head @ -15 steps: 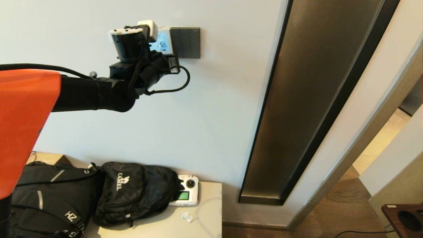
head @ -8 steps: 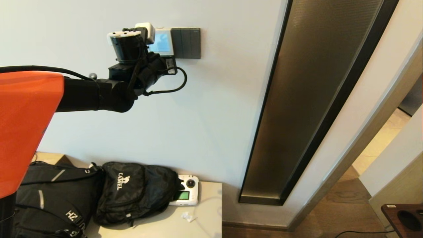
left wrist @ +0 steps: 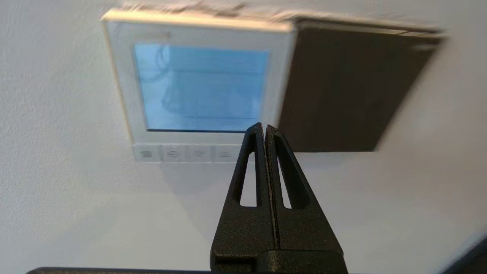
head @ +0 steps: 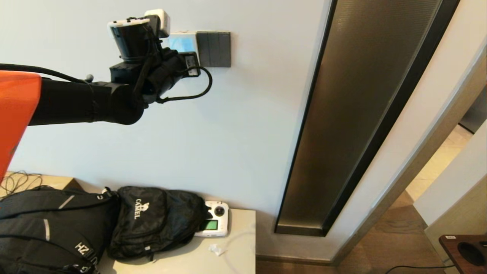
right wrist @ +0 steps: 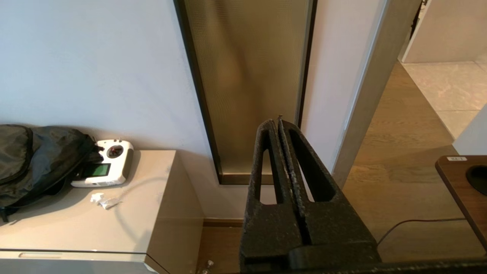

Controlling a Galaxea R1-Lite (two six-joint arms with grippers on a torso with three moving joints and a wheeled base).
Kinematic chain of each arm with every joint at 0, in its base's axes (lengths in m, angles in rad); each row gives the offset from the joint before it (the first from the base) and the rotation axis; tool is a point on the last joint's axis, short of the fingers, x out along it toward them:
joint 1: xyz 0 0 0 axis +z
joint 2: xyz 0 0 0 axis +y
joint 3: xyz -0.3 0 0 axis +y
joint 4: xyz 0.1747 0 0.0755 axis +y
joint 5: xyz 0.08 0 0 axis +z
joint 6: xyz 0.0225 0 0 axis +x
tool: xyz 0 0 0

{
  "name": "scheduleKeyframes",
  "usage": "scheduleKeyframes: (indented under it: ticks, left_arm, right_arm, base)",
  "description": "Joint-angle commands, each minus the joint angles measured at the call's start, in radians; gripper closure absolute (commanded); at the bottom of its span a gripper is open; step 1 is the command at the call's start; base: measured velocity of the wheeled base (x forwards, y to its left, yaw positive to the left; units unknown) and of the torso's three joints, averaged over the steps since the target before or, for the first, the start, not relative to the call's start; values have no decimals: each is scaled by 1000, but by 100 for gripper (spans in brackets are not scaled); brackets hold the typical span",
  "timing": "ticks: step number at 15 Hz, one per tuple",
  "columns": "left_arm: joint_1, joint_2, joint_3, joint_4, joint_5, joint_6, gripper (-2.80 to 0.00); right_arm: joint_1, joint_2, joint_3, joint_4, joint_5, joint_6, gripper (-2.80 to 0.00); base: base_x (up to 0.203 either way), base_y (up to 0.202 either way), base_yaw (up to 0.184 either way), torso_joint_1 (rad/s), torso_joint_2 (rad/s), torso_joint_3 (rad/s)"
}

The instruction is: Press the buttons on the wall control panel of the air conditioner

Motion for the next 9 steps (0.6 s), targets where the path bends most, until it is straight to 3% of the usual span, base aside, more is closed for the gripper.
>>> scheduleKeyframes:
  ticks: [1,4,9]
  left_arm:
    - [-15,-119,72,-5,0,-1,0]
    - [-25,-314,279,-10,1,-2,0]
    - [29,-787,862,-35,-2,4,0]
  right_arm:
    - [2,-1,0,0,0,0,0]
    - [0,-1,0,0,0,0,0]
    - [0,-1,0,0,0,0,0]
  base:
    - [0,0,0,0,0,0]
    - [0,0,0,0,0,0]
    - [0,0,0,0,0,0]
